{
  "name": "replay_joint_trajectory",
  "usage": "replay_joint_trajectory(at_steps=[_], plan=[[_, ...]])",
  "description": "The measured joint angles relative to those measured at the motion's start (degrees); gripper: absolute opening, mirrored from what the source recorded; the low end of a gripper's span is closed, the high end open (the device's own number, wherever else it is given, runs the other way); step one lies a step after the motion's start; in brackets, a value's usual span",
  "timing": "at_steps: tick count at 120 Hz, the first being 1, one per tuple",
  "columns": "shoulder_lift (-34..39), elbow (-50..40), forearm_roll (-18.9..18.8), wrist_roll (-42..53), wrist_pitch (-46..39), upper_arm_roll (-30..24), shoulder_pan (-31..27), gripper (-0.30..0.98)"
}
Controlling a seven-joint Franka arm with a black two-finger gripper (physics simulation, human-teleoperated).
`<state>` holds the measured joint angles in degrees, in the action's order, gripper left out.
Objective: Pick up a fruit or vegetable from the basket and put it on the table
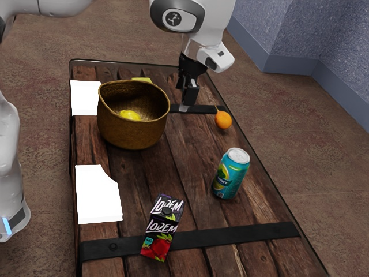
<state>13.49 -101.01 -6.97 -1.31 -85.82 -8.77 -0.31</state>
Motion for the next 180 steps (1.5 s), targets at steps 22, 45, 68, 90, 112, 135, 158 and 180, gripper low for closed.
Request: replay_joint_trajectory(at_steps=[22, 45, 68, 90, 112, 135, 158, 180], plan=[[-0.1, 1.5, 0.1, 0.5, -0.4, -0.1, 1.1, 0.69], [5.2, 1.9, -6.6, 15.0, 7.5, 2.2, 1.7, 0.69], [14.7, -13.7, -8.3, 32.6, 9.8, 16.0, 9.6, 0.69], [15.6, -17.7, -9.2, 45.1, 7.0, 21.7, 14.2, 0.69], [14.4, -21.6, -10.2, 54.3, 2.9, 25.2, 16.2, 0.69], [14.3, -25.4, -10.4, 61.2, -2.3, 27.2, 16.6, 0.69], [13.6, -27.7, -10.4, 66.3, -7.0, 28.9, 16.7, 0.69], [12.8, -29.5, -10.0, 69.5, -10.5, 30.6, 16.7, 0.69]])
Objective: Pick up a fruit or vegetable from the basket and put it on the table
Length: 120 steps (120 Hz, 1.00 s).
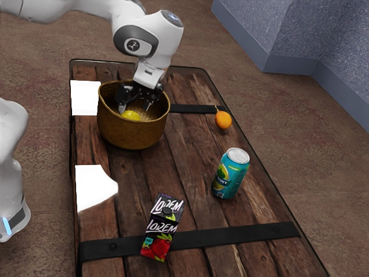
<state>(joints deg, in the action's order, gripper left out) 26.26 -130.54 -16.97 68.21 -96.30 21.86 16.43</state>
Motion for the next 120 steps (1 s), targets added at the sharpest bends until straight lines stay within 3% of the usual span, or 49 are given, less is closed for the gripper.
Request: replay_joint_trajectory(at_steps=[120], plan=[[-5.3, -5.8, 1.2, 5.9, -14.1, 5.7, 0.4, 0.69]])
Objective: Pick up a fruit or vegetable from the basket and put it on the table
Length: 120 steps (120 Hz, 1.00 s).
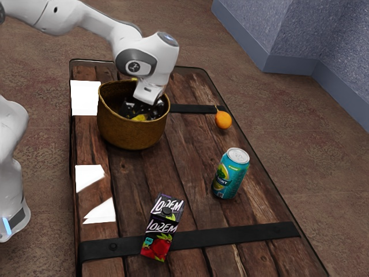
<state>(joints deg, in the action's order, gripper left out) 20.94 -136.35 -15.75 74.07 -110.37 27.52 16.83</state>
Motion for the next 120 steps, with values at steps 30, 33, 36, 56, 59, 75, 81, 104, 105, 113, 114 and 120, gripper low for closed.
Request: replay_joint_trajectory(at_steps=[30, 33, 36, 56, 59, 75, 81, 104, 105, 113, 114, 120], plan=[[-0.2, -0.6, 0.7, 0.1, -1.9, 0.2, 0.0, 0.54], [-0.2, -0.6, 0.7, -0.1, -2.0, 0.3, 0.0, 0.48], [-0.2, -0.6, 0.7, -0.3, -2.1, 0.4, 0.0, 0.45], [-0.1, -0.4, 0.6, -1.4, -2.7, 0.4, 0.1, 0.38], [0.0, -0.3, 0.5, -1.6, -2.7, 0.4, 0.1, 0.38], [0.5, 1.1, 0.5, -2.2, -1.5, 0.8, 0.1, 0.31], [1.0, 1.4, 0.4, -2.4, -0.9, 1.2, 0.2, 0.34], [2.1, 1.6, 0.7, -3.3, 0.6, 1.8, 2.8, 0.38], [2.2, 1.6, 0.7, -3.4, 0.7, 1.9, 2.9, 0.38], [3.4, 1.4, 1.0, -3.6, 1.0, 2.1, 3.5, 0.38], [3.7, 1.4, 1.0, -3.7, 1.0, 2.1, 3.5, 0.38], [5.0, 1.3, 1.1, -3.9, 1.3, 2.1, 3.7, 0.37]])
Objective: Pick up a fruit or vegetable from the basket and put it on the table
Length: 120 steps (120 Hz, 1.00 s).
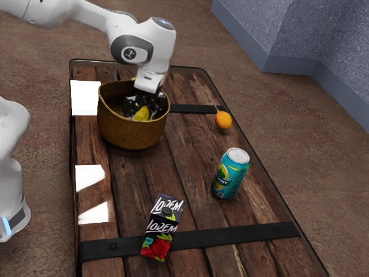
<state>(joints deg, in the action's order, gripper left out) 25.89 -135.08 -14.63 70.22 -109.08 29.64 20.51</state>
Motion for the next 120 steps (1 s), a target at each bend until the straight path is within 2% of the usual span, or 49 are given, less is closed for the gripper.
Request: replay_joint_trajectory(at_steps=[31, 43, 56, 61, 67, 75, 83, 101, 115, 120], plan=[[4.5, 0.8, 0.2, -0.7, 1.3, -0.1, 0.9, 0.37], [5.5, 3.8, 0.3, -0.9, 2.3, -0.6, 2.0, 0.36], [5.3, 12.3, 0.3, -1.2, 5.2, -7.5, 2.6, 0.35], [2.8, 18.0, 0.3, -1.3, 6.2, -10.7, 2.7, 0.35], [-3.7, 26.3, 0.3, -1.2, 7.3, -14.6, 3.6, 0.37], [-10.4, 30.5, 2.3, -1.3, 8.3, -16.7, 6.0, 0.37], [-13.5, 33.2, 3.6, -1.4, 9.0, -16.6, 5.7, 0.35], [-15.2, 35.4, 4.1, -1.3, 9.9, -15.8, 1.7, 0.36], [-20.9, 36.2, 4.5, -1.1, 9.9, -15.6, -2.9, 0.36], [-22.2, 36.6, 4.6, -1.1, 9.3, -15.5, -3.8, 0.46]])
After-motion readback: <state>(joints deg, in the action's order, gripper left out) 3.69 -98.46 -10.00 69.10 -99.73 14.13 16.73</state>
